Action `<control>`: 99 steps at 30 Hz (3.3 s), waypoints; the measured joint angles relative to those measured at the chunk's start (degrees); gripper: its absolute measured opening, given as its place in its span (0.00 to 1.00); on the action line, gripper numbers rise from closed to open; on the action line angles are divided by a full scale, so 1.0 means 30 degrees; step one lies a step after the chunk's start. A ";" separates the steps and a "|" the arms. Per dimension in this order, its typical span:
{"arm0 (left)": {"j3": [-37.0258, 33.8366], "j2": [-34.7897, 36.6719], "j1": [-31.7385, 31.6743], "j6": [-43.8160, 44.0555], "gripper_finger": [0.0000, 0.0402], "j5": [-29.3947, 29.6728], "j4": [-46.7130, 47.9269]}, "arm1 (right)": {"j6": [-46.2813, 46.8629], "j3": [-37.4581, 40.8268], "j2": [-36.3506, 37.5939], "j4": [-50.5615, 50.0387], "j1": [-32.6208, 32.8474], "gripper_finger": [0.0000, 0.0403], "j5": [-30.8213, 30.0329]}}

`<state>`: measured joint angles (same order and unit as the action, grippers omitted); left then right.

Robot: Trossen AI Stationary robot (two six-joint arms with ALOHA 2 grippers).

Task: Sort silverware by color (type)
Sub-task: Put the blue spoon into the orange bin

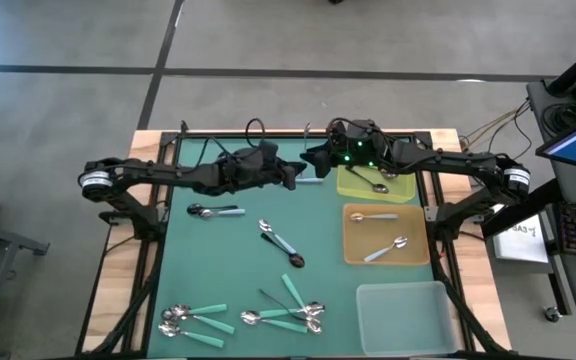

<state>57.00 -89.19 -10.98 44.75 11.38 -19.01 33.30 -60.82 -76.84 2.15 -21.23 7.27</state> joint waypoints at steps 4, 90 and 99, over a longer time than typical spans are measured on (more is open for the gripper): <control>0.0123 0.0015 0.0015 -0.0313 0.07 0.0005 -0.0033 | -0.0029 -0.0007 0.0000 0.0009 0.0000 0.30 -0.0350; -0.4477 -0.0115 -0.0029 -1.2329 0.28 -0.1228 2.1213 | 0.1195 0.2565 0.1406 -2.1396 0.6951 0.40 0.0546; -0.4440 -0.1115 -0.0066 -1.2450 0.15 -0.2520 2.0941 | 0.1209 0.2565 0.1406 -2.1098 0.6951 0.38 0.0535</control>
<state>43.68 -92.53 -11.18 7.39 3.82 43.81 36.93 -53.12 -72.62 -61.14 -0.38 8.87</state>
